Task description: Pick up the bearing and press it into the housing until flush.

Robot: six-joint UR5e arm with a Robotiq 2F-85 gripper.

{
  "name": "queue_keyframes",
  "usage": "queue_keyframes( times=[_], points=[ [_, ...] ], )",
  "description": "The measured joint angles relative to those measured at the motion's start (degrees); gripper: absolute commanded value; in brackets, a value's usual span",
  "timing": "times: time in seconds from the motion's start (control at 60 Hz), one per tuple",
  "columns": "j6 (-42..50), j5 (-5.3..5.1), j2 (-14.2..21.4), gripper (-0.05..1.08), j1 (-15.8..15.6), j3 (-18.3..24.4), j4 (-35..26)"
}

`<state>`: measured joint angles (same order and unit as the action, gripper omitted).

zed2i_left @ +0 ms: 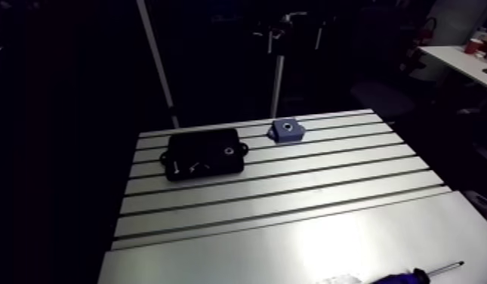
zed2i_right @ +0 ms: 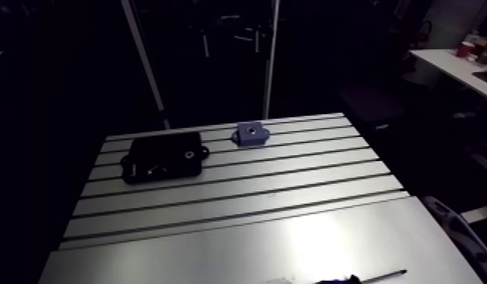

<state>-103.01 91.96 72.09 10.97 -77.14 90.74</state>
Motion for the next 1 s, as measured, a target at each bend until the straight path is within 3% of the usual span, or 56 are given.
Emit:
queue_keyframes(
  times=[0.467, 1.0],
  points=[
    [2.99, 0.12, 5.74, 0.01, -0.99, 0.62, -4.38],
    [3.39, -0.93, 7.71, 0.01, -2.27, -1.08, -4.39]
  ],
)
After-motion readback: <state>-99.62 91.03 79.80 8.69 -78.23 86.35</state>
